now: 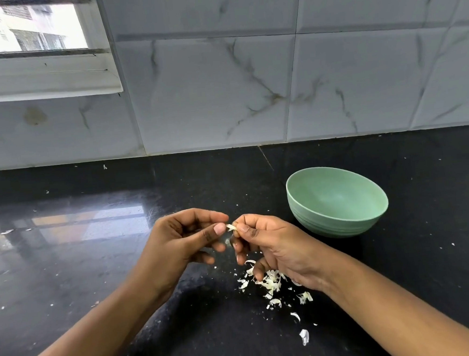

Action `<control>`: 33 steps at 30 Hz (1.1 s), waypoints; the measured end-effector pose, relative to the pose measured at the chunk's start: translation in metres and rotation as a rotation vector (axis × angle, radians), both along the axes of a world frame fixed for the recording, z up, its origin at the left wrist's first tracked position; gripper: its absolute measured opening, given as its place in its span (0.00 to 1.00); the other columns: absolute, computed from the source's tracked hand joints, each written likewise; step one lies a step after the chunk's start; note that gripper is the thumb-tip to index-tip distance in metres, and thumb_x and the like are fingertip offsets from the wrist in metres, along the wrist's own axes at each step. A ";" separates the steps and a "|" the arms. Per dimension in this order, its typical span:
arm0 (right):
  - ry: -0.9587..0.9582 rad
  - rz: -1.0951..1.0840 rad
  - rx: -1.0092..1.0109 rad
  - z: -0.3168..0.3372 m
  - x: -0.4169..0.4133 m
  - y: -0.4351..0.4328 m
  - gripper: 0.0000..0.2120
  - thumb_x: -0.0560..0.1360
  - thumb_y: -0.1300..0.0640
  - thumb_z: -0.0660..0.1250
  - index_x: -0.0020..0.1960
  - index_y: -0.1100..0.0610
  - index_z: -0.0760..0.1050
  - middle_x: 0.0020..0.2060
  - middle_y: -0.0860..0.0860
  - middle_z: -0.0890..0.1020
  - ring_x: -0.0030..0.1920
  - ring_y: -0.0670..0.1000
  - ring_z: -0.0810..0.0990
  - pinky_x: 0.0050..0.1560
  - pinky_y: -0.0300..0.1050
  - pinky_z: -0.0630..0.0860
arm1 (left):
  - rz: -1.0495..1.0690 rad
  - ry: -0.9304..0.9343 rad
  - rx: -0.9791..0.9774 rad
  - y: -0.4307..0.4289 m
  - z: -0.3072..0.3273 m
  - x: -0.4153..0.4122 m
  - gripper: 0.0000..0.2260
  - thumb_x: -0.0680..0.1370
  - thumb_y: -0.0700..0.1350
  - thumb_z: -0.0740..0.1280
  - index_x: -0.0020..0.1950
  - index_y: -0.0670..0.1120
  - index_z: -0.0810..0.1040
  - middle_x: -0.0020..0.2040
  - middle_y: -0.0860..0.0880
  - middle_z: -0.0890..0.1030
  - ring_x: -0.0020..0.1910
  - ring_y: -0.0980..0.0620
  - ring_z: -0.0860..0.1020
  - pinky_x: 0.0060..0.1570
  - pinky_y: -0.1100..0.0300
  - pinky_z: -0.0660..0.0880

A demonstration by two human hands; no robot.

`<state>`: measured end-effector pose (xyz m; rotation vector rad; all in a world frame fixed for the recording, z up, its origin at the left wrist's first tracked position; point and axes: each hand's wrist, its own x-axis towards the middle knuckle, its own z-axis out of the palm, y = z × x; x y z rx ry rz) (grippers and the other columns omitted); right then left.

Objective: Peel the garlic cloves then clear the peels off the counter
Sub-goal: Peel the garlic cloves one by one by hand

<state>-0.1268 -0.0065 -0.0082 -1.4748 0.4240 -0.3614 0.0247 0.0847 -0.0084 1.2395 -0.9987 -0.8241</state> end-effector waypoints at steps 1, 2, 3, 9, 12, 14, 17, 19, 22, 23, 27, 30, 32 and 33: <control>-0.001 0.011 0.014 0.000 0.000 0.000 0.08 0.81 0.56 0.58 0.50 0.60 0.71 0.35 0.48 0.75 0.35 0.44 0.75 0.25 0.36 0.71 | 0.006 -0.013 -0.011 0.000 -0.001 0.000 0.06 0.65 0.42 0.72 0.40 0.46 0.85 0.33 0.45 0.82 0.30 0.53 0.80 0.27 0.63 0.75; -0.003 0.023 0.027 0.000 0.000 0.001 0.08 0.81 0.56 0.58 0.50 0.60 0.71 0.35 0.48 0.75 0.35 0.44 0.75 0.25 0.36 0.71 | 0.006 -0.024 -0.017 0.000 -0.002 0.000 0.05 0.65 0.42 0.72 0.39 0.46 0.84 0.32 0.45 0.81 0.29 0.52 0.80 0.26 0.63 0.75; -0.006 0.033 0.037 0.001 0.000 0.001 0.08 0.81 0.56 0.58 0.50 0.60 0.71 0.35 0.48 0.75 0.35 0.44 0.75 0.25 0.36 0.71 | 0.004 -0.031 -0.023 0.000 -0.002 -0.001 0.04 0.65 0.42 0.72 0.39 0.45 0.84 0.32 0.44 0.81 0.29 0.52 0.79 0.26 0.63 0.75; -0.024 0.056 0.095 0.003 0.000 0.004 0.09 0.81 0.56 0.57 0.45 0.58 0.71 0.35 0.49 0.75 0.35 0.46 0.75 0.25 0.36 0.71 | -0.025 -0.108 -0.062 0.000 -0.003 -0.007 0.09 0.69 0.45 0.68 0.45 0.40 0.78 0.32 0.45 0.80 0.27 0.51 0.77 0.23 0.61 0.73; -0.030 0.063 0.136 0.003 0.000 0.004 0.09 0.81 0.56 0.57 0.44 0.57 0.71 0.34 0.49 0.75 0.35 0.46 0.75 0.24 0.36 0.71 | -0.050 -0.114 -0.059 -0.001 -0.005 -0.007 0.10 0.71 0.44 0.67 0.46 0.39 0.77 0.31 0.45 0.79 0.26 0.51 0.76 0.22 0.61 0.73; -0.034 0.081 0.173 0.004 -0.001 0.005 0.09 0.81 0.56 0.57 0.44 0.57 0.71 0.33 0.49 0.75 0.34 0.46 0.75 0.24 0.36 0.71 | -0.058 -0.128 -0.065 0.000 -0.006 -0.007 0.09 0.72 0.44 0.66 0.46 0.39 0.76 0.31 0.45 0.79 0.26 0.51 0.75 0.22 0.61 0.72; -0.020 0.056 0.130 0.006 -0.001 0.003 0.10 0.81 0.56 0.57 0.43 0.57 0.71 0.34 0.50 0.74 0.33 0.46 0.75 0.24 0.35 0.71 | -0.026 -0.166 -0.058 -0.002 -0.007 -0.006 0.10 0.72 0.46 0.66 0.46 0.40 0.77 0.32 0.46 0.79 0.26 0.50 0.75 0.22 0.60 0.72; -0.003 -0.056 -0.045 0.004 0.000 0.002 0.10 0.81 0.56 0.58 0.44 0.58 0.73 0.35 0.50 0.75 0.33 0.46 0.75 0.24 0.36 0.71 | 0.015 -0.191 -0.037 -0.003 -0.008 -0.006 0.09 0.72 0.48 0.66 0.45 0.42 0.77 0.33 0.45 0.77 0.26 0.50 0.75 0.22 0.59 0.73; -0.030 -0.249 -0.380 0.003 0.000 -0.001 0.08 0.80 0.56 0.59 0.50 0.54 0.77 0.36 0.47 0.77 0.33 0.47 0.77 0.25 0.40 0.73 | 0.048 -0.212 -0.002 -0.005 -0.010 -0.005 0.05 0.75 0.44 0.66 0.44 0.42 0.76 0.34 0.42 0.75 0.26 0.48 0.74 0.21 0.59 0.72; -0.048 -0.278 -0.461 0.003 -0.001 -0.002 0.07 0.80 0.56 0.60 0.51 0.53 0.78 0.36 0.46 0.78 0.33 0.48 0.78 0.26 0.41 0.75 | 0.053 -0.222 0.010 -0.005 -0.011 -0.005 0.04 0.77 0.42 0.66 0.44 0.42 0.76 0.34 0.41 0.75 0.26 0.48 0.74 0.21 0.59 0.72; -0.054 -0.325 -0.670 0.002 -0.003 0.000 0.05 0.75 0.58 0.70 0.49 0.53 0.81 0.35 0.50 0.82 0.34 0.48 0.81 0.32 0.36 0.77 | 0.064 -0.258 0.042 -0.006 -0.016 0.000 0.04 0.77 0.43 0.67 0.43 0.46 0.78 0.32 0.40 0.76 0.27 0.43 0.74 0.25 0.56 0.71; -0.043 -0.318 -0.663 0.000 -0.001 0.001 0.05 0.72 0.61 0.72 0.47 0.53 0.83 0.35 0.48 0.83 0.35 0.50 0.82 0.34 0.38 0.78 | 0.076 -0.307 0.040 -0.006 -0.017 0.001 0.04 0.76 0.46 0.68 0.40 0.50 0.78 0.28 0.43 0.76 0.26 0.43 0.74 0.27 0.55 0.71; -0.044 -0.324 -0.656 -0.001 -0.002 0.001 0.05 0.72 0.61 0.73 0.45 0.52 0.83 0.34 0.48 0.83 0.35 0.51 0.82 0.35 0.42 0.79 | 0.080 -0.329 0.035 -0.006 -0.017 -0.001 0.04 0.74 0.50 0.68 0.40 0.52 0.78 0.27 0.44 0.76 0.25 0.44 0.74 0.26 0.55 0.71; -0.045 -0.336 -0.655 0.000 -0.002 0.001 0.04 0.71 0.60 0.73 0.44 0.52 0.83 0.33 0.49 0.83 0.34 0.51 0.82 0.35 0.43 0.80 | 0.075 -0.335 0.031 -0.005 -0.016 -0.002 0.05 0.72 0.53 0.68 0.40 0.52 0.79 0.27 0.44 0.76 0.25 0.44 0.74 0.25 0.56 0.71</control>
